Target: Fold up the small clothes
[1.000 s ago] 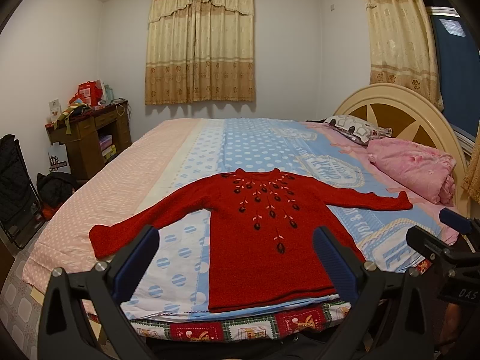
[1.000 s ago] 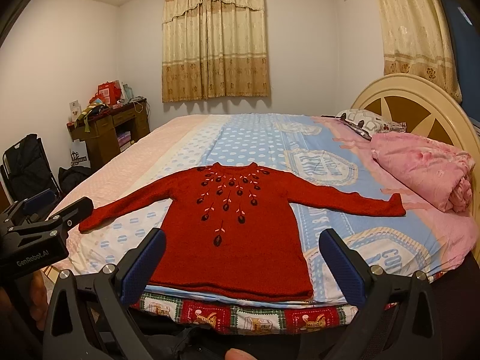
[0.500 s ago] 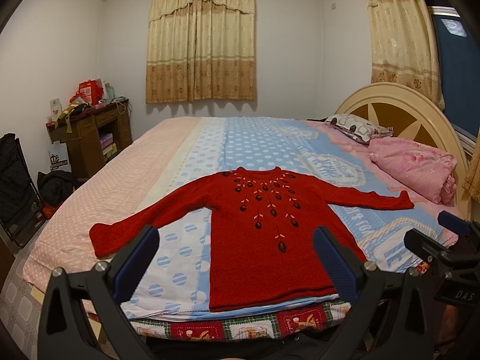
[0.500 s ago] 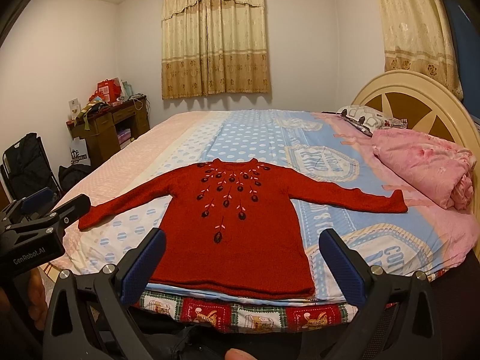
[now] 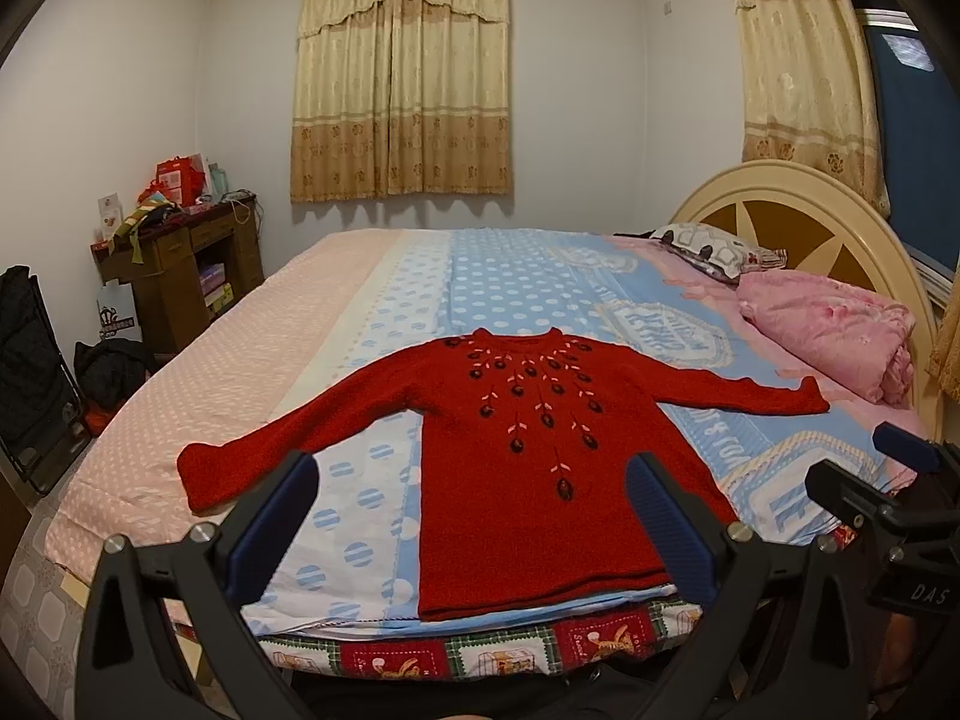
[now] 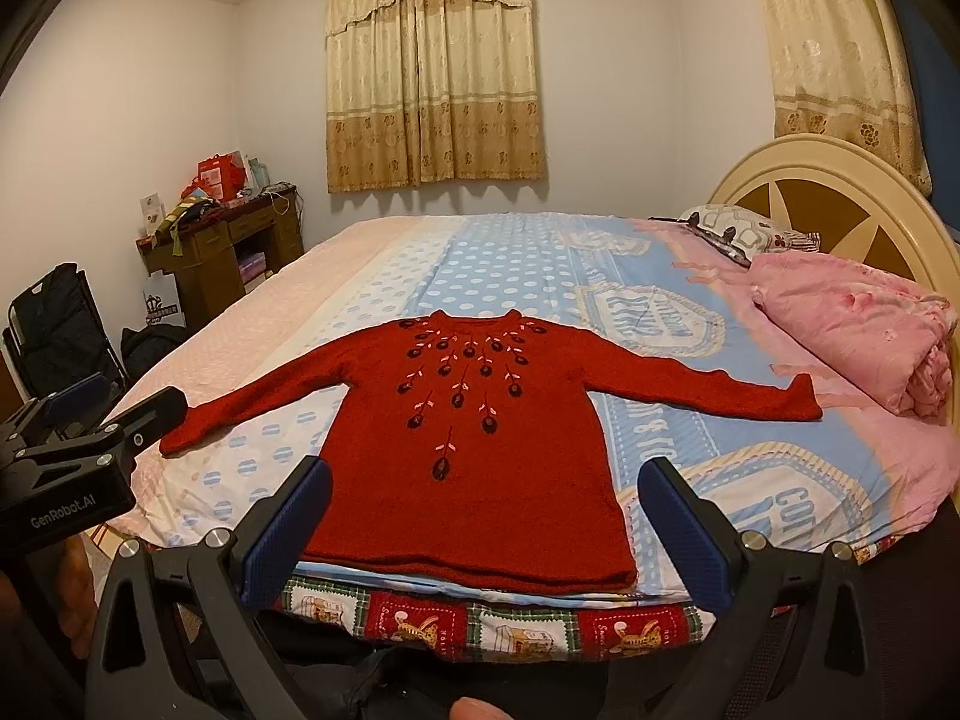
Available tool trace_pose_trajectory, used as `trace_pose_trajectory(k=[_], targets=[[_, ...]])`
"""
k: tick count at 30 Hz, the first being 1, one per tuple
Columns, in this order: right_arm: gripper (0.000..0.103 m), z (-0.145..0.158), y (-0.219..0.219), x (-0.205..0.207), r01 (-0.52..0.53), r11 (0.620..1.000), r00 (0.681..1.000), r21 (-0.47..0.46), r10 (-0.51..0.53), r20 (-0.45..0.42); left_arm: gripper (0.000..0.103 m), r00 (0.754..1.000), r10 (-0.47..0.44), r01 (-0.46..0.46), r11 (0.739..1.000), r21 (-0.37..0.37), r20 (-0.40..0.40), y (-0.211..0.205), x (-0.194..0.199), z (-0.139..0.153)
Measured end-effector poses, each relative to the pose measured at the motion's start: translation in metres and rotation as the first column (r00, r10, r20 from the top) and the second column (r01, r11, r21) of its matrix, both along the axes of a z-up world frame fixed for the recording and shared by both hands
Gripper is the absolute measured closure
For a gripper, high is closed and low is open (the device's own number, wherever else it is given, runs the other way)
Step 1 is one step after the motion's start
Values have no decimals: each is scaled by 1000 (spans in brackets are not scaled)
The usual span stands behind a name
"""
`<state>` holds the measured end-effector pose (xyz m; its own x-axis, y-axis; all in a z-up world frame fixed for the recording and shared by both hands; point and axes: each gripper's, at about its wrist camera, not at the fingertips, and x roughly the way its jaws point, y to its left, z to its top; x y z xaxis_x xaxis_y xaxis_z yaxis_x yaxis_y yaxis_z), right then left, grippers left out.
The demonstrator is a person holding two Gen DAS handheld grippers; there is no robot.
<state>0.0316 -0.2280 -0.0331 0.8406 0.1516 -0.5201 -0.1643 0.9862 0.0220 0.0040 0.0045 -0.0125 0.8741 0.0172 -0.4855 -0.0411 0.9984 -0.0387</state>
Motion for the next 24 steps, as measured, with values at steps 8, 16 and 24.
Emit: trace_pose_trajectory(k=[8, 16, 24], targets=[[1, -2, 0, 0, -1, 1000, 1000, 0, 1, -4, 0, 1000, 1, -1, 1000, 0, 0, 0, 0, 0], [1, -2, 1, 1, -2, 1000, 1000, -1, 2, -6, 0, 1000, -1, 1, 1000, 1, -1, 0, 0, 0], [1, -6, 1, 2, -5, 1000, 1000, -1, 4, -12, 0, 1000, 0, 0, 1000, 0, -5, 3, -2, -4]])
